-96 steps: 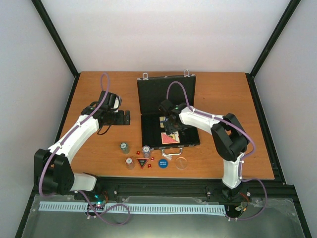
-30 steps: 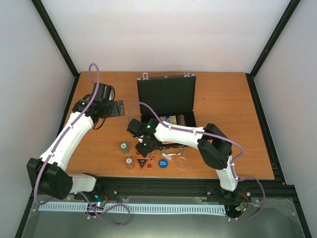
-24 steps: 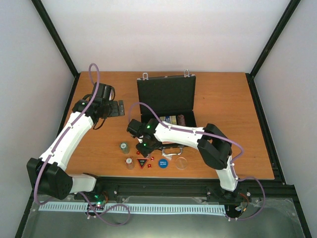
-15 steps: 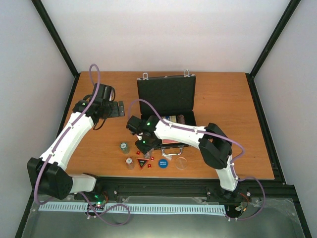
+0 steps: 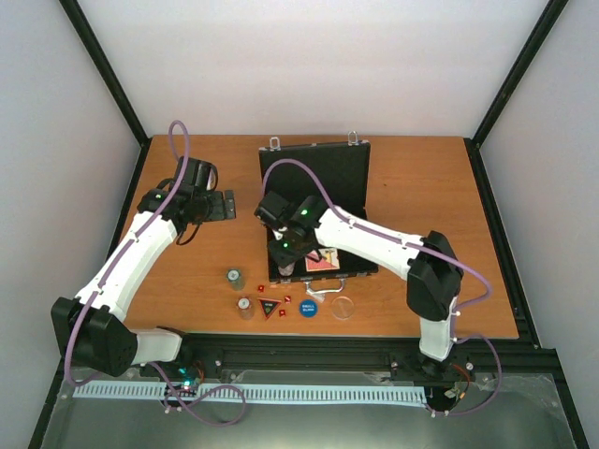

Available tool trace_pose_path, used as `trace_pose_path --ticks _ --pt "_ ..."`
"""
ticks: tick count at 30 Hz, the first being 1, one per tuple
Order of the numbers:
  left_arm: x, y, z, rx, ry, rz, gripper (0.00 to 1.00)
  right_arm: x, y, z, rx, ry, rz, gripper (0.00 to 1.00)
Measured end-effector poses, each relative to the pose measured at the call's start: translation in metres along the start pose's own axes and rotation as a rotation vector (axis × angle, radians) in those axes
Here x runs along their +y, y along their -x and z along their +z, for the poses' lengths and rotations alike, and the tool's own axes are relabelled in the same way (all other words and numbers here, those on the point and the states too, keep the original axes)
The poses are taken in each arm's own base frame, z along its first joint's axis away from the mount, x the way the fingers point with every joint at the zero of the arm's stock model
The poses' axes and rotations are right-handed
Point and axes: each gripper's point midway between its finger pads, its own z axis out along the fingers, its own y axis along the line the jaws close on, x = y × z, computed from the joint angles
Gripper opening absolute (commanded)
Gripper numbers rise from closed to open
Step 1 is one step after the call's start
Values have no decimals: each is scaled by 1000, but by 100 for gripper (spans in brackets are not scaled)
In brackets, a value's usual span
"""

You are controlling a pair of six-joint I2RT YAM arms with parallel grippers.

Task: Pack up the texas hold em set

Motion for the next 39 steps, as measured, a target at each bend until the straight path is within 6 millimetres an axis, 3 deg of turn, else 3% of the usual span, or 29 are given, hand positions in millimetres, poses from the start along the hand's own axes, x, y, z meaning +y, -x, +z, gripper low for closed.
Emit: trace_pose_path --ticks 5,9,14,18,22,31,39 --pt "0 -1 1 2 0 0 100 -37 4 -14 -43 -87 78 39" --pt "1 -4 3 10 3 1 100 -81 -6 -22 -64 -223 163 38" --pt "0 -6 4 16 -4 1 100 -140 -39 -23 -98 -358 292 38" --pt "-2 -6 5 15 -16 0 100 -174 -64 -21 -158 -401 396 38" --pt "-3 -9 8 21 -21 1 100 -184 -69 -13 -208 -404 440 38" --pt "-5 -11 9 29 -34 1 100 -190 -51 -7 -323 -409 471 37" --pt "-6 -13 11 34 -40 3 100 -199 -55 4 -398 -430 526 36"
